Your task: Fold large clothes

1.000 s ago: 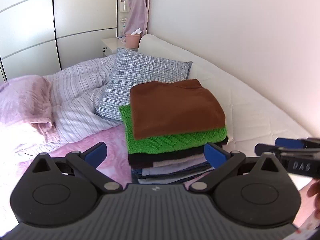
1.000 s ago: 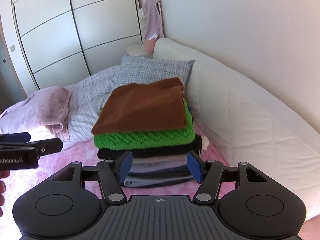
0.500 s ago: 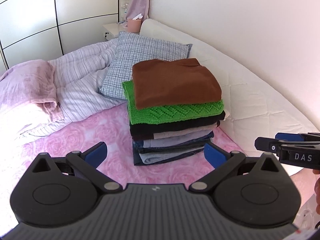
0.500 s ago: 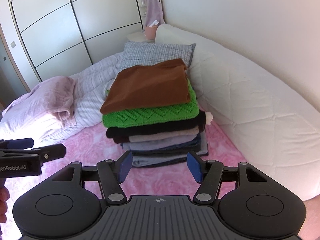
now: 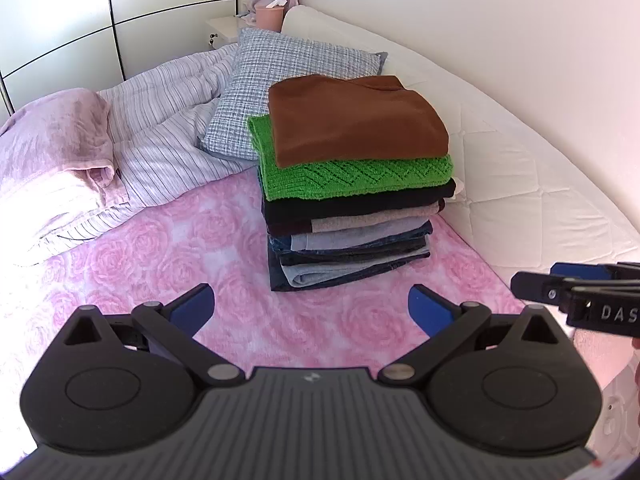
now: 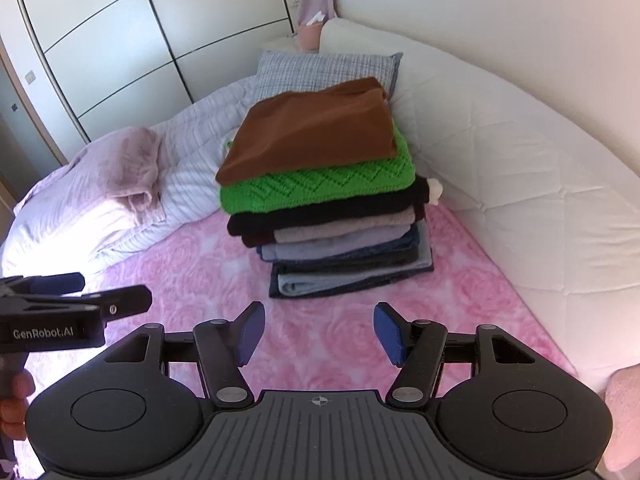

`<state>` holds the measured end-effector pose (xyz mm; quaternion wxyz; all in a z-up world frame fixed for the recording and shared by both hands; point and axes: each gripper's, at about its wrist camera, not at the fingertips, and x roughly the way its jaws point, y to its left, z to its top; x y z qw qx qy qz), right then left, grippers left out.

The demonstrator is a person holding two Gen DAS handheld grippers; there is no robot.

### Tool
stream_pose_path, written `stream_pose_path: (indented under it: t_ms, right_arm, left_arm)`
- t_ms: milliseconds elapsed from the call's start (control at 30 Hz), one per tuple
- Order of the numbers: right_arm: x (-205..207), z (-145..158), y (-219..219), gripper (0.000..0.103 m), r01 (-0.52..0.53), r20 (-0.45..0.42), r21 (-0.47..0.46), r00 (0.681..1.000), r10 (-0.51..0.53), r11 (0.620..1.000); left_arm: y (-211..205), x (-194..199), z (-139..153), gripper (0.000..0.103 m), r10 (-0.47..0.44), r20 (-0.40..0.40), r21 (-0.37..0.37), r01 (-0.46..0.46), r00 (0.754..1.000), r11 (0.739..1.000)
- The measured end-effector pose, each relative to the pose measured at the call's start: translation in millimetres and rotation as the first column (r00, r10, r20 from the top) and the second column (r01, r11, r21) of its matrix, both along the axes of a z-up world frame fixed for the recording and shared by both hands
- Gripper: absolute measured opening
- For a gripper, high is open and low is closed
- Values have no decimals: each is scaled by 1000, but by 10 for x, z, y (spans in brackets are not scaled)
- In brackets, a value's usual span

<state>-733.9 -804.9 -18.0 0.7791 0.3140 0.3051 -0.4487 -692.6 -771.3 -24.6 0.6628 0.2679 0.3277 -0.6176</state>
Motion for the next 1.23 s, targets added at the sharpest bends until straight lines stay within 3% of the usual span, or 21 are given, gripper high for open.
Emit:
stream_pose_path:
  t_ms: [1233]
  right_arm:
    - [-70,13,56,58,7,5,-2,1000,-7,1000]
  left_arm:
    - [32,-137,-36,102,-35,-8,8,35,999,999]
